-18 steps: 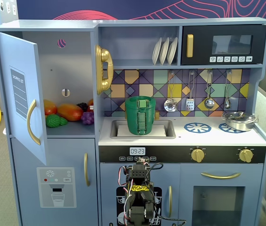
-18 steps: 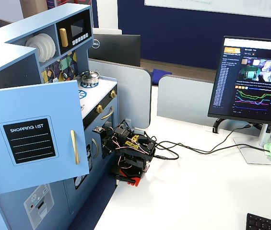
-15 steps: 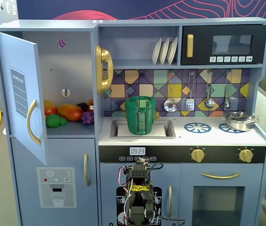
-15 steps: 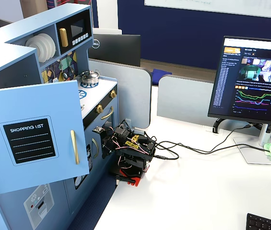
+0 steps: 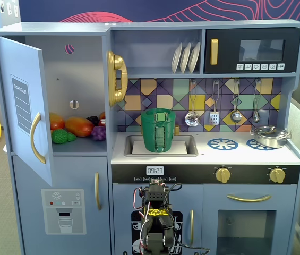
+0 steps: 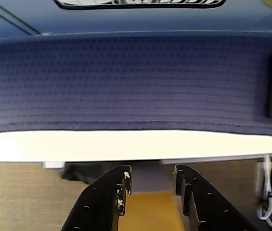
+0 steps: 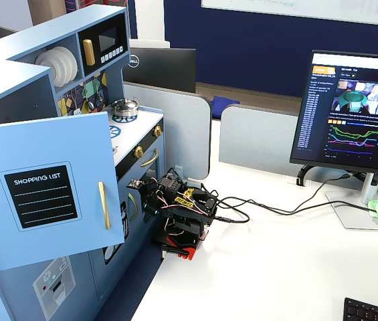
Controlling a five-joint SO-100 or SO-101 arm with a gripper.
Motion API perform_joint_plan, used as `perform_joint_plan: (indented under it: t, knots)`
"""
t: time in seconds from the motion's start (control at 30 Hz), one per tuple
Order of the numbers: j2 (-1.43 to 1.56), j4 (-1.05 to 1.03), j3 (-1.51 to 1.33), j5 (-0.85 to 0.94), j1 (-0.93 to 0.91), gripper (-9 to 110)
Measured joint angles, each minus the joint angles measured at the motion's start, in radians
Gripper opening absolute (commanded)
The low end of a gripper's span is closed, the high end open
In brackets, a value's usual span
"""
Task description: Take off the lid from the green recipient and place it on the counter
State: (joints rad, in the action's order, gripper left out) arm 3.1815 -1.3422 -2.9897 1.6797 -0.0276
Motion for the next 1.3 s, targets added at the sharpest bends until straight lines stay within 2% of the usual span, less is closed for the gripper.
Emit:
perform_joint_plan:
  t: [0.13, 0.33, 0.6, 0.87, 1.3]
  knots:
    - [-0.009, 0.095, 0.109, 0.101, -0.061, 0]
    - [-0.161, 0.337, 0.451, 0.181, -0.077, 0]
    - [-0.387, 0.485, 0.868, 0.167, -0.057, 17]
    - [-0.492, 0.657, 0.956, 0.066, -0.044, 29]
    - [-0.655, 0.811, 1.049, 0.012, -0.046, 31]
